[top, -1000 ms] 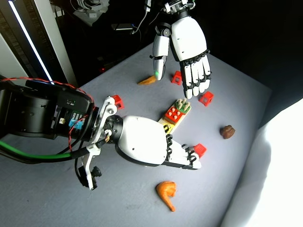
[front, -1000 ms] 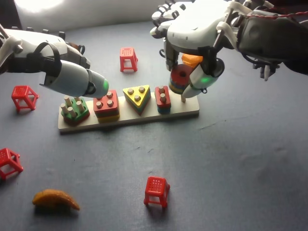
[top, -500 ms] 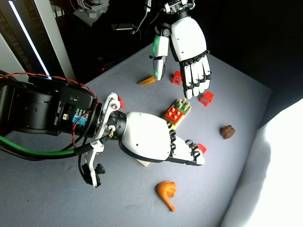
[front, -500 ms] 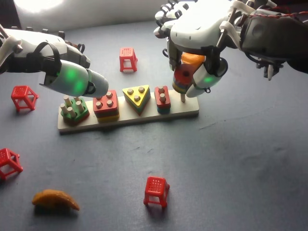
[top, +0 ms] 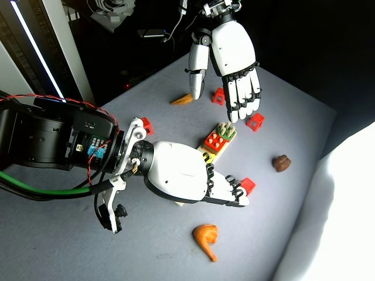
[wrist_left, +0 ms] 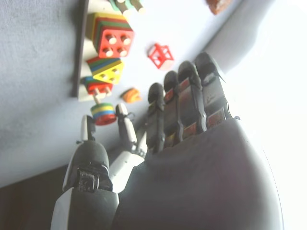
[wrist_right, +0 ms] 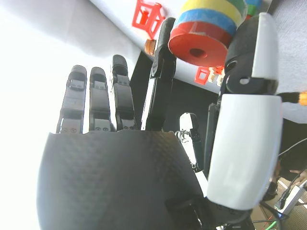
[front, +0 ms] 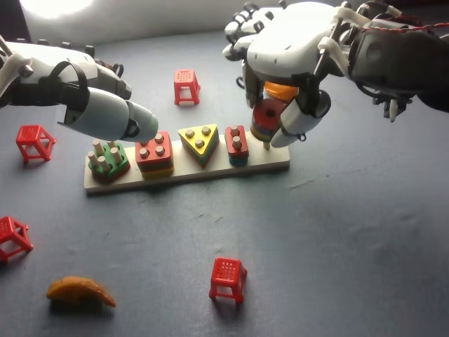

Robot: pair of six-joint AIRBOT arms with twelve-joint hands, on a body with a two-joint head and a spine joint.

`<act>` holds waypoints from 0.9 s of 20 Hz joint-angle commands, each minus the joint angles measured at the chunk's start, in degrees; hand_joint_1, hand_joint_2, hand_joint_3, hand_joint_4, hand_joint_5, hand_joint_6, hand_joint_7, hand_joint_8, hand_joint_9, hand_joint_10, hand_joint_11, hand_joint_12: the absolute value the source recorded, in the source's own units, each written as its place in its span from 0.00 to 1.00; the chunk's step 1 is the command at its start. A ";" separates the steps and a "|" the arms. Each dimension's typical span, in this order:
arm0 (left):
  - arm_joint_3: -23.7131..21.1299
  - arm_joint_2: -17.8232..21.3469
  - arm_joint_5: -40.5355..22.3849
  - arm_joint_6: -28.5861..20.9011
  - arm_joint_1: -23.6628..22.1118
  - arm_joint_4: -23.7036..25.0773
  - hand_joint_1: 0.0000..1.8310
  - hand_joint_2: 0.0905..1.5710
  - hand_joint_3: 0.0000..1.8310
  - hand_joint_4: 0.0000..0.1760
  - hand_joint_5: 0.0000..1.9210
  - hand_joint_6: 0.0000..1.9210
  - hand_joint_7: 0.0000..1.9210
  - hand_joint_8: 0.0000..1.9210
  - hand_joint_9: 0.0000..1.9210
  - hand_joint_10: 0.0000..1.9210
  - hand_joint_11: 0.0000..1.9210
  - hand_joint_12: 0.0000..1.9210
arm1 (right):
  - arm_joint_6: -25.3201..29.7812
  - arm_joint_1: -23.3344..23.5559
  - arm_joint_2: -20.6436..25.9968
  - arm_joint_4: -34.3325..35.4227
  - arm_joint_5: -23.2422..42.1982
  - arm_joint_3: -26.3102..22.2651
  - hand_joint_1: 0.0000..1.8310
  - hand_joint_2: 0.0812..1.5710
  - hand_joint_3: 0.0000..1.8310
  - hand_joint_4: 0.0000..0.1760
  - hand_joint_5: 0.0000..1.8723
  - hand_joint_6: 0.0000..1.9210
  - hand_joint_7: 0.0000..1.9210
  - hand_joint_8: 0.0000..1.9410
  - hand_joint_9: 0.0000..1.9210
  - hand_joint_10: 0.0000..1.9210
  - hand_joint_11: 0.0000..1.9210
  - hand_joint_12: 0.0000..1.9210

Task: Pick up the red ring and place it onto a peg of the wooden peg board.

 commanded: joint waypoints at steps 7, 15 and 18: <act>0.09 -0.01 -2.10 0.19 -0.75 2.77 0.00 0.79 0.00 0.00 0.09 0.00 0.08 0.00 0.06 0.00 0.00 0.15 | -1.04 -0.24 1.18 -0.03 3.96 -1.36 0.60 0.61 0.00 1.00 0.68 0.25 0.11 0.00 0.00 0.00 0.00 0.00; 0.09 -0.15 -2.10 0.19 -0.80 2.77 0.00 0.79 0.00 0.00 0.10 0.00 0.09 0.00 0.07 0.00 0.00 0.15 | -1.16 -0.74 -0.32 -0.04 4.10 1.82 0.60 0.61 0.00 1.00 0.67 0.27 0.12 0.01 0.00 0.00 0.00 0.00; 0.09 -0.21 -2.10 0.19 -0.81 2.77 0.00 0.79 0.00 0.00 0.10 0.00 0.09 0.00 0.07 0.00 0.00 0.15 | -1.20 -1.43 -1.19 -0.05 4.34 2.67 0.60 0.61 0.00 1.00 0.67 0.27 0.12 0.01 0.00 0.00 0.00 0.00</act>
